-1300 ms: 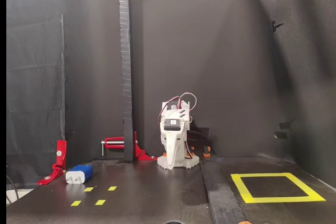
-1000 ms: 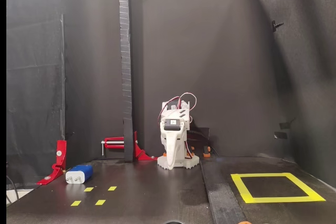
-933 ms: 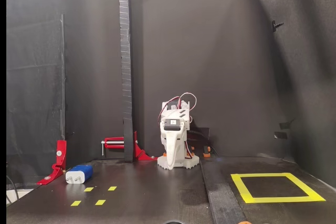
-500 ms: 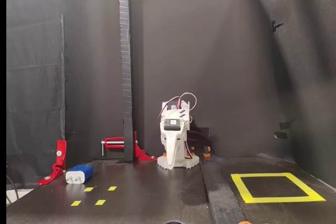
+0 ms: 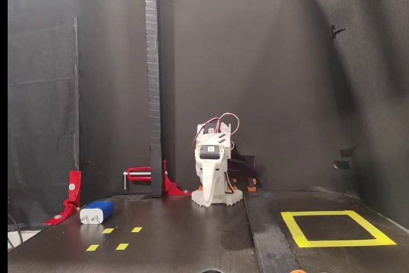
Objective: Grasp the block and place it in the designated area.
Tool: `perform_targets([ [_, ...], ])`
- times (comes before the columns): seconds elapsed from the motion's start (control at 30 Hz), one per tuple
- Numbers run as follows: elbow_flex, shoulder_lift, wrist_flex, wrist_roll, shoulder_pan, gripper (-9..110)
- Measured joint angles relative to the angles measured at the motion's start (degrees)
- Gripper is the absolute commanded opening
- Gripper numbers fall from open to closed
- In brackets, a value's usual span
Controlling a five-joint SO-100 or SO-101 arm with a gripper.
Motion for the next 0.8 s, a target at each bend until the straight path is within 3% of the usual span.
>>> perform_targets([
  [0.8, 0.0, 0.0, -1.05, 0.0, 0.26, 0],
])
